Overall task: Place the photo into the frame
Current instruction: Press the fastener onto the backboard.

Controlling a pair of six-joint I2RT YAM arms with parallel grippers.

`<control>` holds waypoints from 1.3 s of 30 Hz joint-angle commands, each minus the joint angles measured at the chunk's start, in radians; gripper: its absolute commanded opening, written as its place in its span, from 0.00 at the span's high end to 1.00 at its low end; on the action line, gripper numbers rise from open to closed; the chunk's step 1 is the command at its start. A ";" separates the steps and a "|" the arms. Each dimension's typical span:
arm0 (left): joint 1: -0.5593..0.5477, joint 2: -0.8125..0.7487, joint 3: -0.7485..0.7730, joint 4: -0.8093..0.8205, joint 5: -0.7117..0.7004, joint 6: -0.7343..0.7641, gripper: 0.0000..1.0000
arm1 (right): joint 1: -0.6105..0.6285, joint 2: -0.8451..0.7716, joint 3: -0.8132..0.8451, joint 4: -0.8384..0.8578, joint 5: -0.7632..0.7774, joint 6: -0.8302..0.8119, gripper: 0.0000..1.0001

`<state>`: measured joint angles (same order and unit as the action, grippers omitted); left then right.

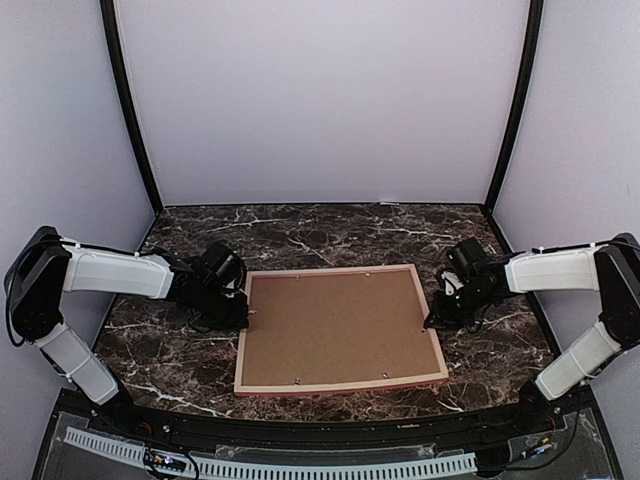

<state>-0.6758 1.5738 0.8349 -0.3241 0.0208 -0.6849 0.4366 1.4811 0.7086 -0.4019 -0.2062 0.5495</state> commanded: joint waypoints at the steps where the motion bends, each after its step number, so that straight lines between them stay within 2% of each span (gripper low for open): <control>1: -0.012 0.000 -0.020 -0.010 0.056 0.032 0.88 | 0.008 0.049 -0.013 -0.062 0.040 -0.008 0.84; 9: -0.013 0.004 -0.020 -0.007 0.057 0.032 0.87 | 0.008 0.049 0.035 -0.051 0.002 0.006 0.66; 14: -0.013 0.007 -0.020 -0.004 0.062 0.032 0.87 | 0.011 0.063 0.038 -0.046 0.002 0.006 0.62; 24: -0.013 0.009 -0.013 -0.009 0.061 0.033 0.87 | 0.021 0.071 0.038 -0.107 0.060 -0.042 0.72; 28: -0.013 0.011 -0.008 -0.012 0.059 0.034 0.87 | 0.020 0.089 0.050 -0.130 0.050 -0.077 0.77; 39: -0.013 0.013 0.001 -0.022 0.054 0.037 0.87 | 0.021 0.150 0.089 -0.181 -0.019 -0.179 0.82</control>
<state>-0.6762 1.5745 0.8349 -0.3164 0.0292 -0.6838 0.4442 1.5593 0.8215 -0.5323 -0.2001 0.4370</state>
